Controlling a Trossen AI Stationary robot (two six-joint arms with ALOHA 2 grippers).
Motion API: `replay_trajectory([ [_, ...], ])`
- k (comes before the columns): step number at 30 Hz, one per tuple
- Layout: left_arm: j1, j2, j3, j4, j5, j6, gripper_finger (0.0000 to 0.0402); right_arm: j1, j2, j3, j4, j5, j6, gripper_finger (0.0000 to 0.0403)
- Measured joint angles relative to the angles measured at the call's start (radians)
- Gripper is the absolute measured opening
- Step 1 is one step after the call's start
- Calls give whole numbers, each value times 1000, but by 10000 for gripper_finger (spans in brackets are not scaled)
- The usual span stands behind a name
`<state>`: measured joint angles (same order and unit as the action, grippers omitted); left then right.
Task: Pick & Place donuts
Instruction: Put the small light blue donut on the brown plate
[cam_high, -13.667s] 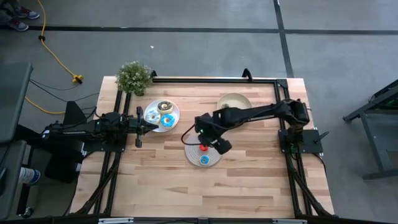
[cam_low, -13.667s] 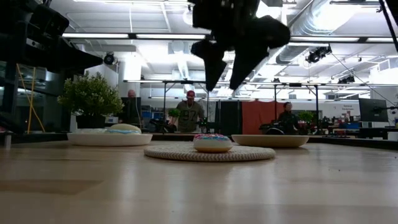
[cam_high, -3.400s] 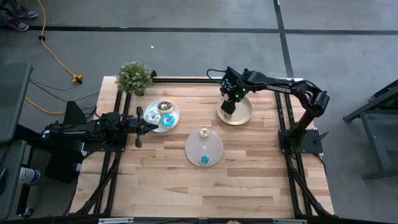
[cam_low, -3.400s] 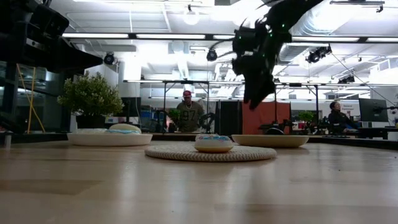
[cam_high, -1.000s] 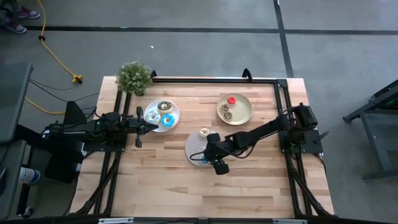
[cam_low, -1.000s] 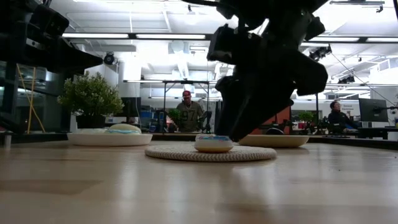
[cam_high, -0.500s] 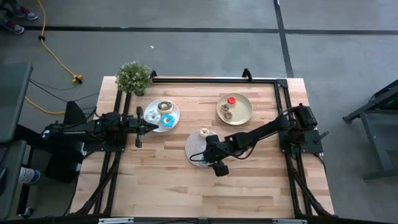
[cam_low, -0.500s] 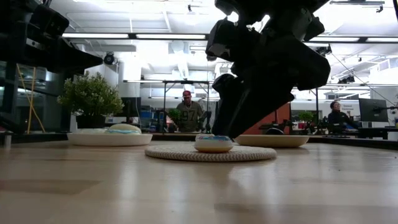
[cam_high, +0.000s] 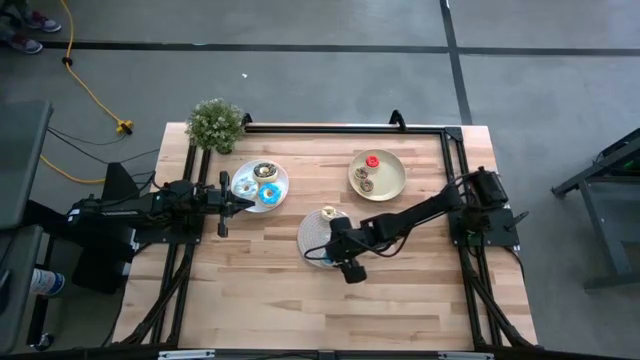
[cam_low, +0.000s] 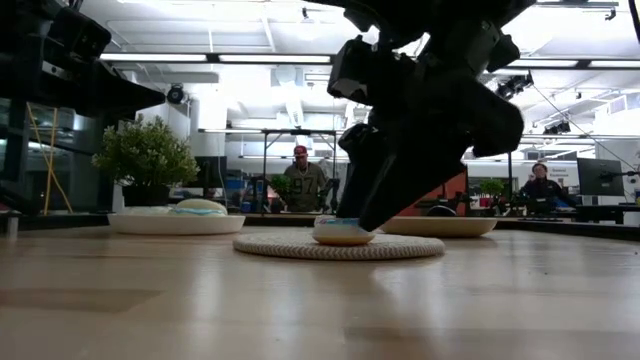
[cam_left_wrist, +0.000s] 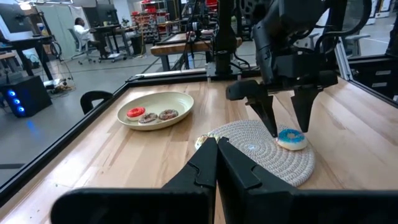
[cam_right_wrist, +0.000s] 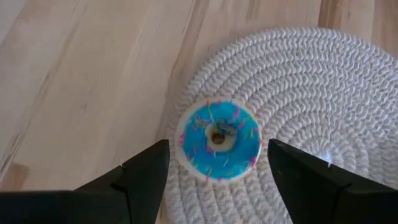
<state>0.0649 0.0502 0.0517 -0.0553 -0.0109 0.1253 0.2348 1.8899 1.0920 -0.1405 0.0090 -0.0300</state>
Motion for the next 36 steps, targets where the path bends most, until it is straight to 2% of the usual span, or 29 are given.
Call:
replay_trajectory([
  [6,0,0,0,0,0,0,1,-1,3,0,13,29,3,264],
  [36,0,0,0,0,0,0,1,-12,30,0,57,-6,23,264],
])
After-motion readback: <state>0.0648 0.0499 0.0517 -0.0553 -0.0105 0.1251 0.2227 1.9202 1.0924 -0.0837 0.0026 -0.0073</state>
